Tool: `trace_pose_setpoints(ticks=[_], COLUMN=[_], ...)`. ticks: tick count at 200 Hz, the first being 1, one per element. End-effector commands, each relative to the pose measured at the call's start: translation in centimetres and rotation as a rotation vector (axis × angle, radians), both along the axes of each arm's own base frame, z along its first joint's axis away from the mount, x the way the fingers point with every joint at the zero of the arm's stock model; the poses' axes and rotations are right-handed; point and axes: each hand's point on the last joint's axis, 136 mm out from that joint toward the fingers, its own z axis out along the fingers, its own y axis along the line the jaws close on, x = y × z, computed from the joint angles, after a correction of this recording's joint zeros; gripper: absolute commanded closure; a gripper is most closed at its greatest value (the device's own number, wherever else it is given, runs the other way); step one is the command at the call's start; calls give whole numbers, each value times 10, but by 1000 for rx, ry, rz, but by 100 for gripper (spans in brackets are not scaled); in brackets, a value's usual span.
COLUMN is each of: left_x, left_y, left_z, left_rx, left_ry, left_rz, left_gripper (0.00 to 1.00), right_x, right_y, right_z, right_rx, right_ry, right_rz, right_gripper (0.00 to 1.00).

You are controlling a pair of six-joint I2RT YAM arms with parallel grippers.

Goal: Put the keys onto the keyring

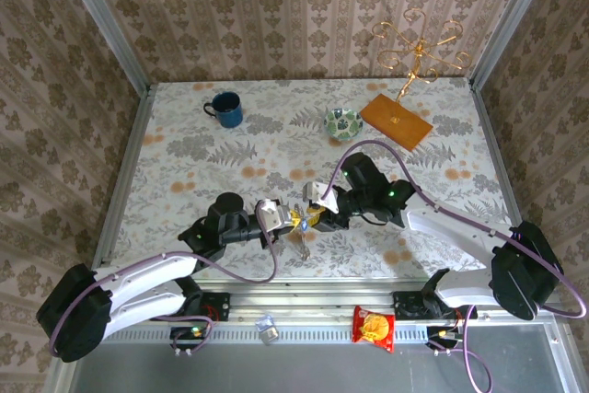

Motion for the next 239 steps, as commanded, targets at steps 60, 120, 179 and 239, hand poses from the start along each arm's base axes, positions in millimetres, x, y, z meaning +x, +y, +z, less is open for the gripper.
trace_pose_setpoints(ticks=[60,120,179,239], left_x=[-1,-6,-7,-5], left_y=[-3,-4,-5,-2], left_z=[16,20,26,24], left_rx=[-100,-123,-142,-127], left_ry=[-3,-1,-15,-25], left_rz=[-4,-32,-37,-20], left_gripper=[100,100,100,100], right_x=[8,6,0,-3], right_y=[6,16,20,13], right_z=[-29,-30,-37,-26], right_rx=[7,55,56,50], right_ry=[10,47,97,68], right_rz=[-70,-47,-10,-12], right_gripper=[58,54,60,80])
